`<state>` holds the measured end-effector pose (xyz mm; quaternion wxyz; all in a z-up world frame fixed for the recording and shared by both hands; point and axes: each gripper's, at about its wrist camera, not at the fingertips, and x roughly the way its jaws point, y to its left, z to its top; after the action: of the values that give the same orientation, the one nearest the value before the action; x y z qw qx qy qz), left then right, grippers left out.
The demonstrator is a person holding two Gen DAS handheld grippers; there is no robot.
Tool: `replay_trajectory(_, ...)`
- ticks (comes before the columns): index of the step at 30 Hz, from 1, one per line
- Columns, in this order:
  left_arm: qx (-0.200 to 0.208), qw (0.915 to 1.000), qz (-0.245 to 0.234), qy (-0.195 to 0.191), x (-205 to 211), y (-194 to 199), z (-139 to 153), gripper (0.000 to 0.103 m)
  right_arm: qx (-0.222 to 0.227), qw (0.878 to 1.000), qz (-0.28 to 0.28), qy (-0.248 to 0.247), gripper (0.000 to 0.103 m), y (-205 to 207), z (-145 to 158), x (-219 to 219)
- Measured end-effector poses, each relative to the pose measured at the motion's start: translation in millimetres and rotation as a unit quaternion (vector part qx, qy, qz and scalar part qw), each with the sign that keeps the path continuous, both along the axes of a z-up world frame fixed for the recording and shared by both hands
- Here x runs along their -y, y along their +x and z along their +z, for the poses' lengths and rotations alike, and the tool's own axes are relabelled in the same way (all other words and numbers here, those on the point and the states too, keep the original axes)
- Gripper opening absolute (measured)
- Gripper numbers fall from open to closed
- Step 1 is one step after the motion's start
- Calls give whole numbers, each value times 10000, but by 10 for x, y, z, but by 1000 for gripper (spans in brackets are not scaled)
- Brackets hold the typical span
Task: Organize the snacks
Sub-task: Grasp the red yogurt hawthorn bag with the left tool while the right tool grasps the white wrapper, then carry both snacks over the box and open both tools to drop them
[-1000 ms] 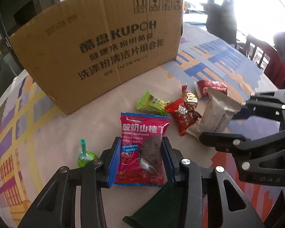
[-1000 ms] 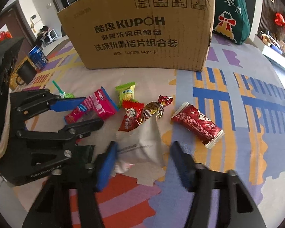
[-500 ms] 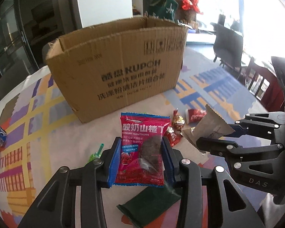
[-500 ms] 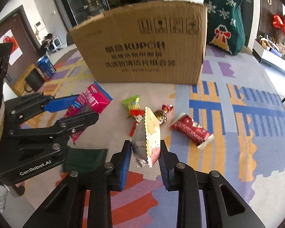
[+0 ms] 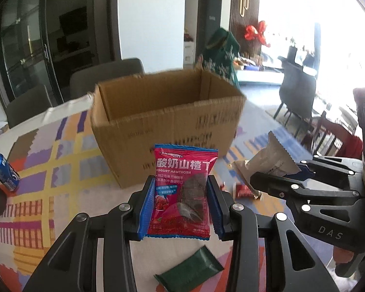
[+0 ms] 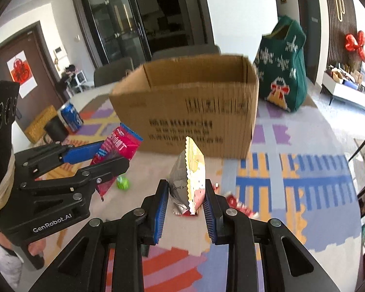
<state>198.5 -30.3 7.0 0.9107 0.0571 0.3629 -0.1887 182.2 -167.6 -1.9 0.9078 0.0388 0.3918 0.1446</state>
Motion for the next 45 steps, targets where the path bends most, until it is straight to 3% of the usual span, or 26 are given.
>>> replay_trajectory(12, 536, 9980, 251, -235, -120, 261, 496, 40, 609, 9981, -40, 125, 29, 221, 472, -19)
replay_trajectory(21, 674, 9964, 411, -293, -197, 544, 669, 40, 839, 9964, -39, 113, 29, 492, 700, -54)
replay_trajectory(31, 561, 9968, 494, -272, -224, 966, 674, 40, 938, 9956, -2, -59, 29, 846, 830, -127)
replay_trajectory(41, 212, 9980, 580, -149, -171, 1400, 478, 42, 668, 9976, -37, -177, 29, 1253, 690, -145)
replay_trajectory(43, 205, 9975, 673, -28, -162, 1446, 448, 49, 601, 9980, -77, -206, 29, 1338, 641, -140)
replay_trajectory(45, 283, 9972, 687, 57, -150, 1432, 453, 58, 592, 9979, -147, -235, 37, 1383, 614, -135)
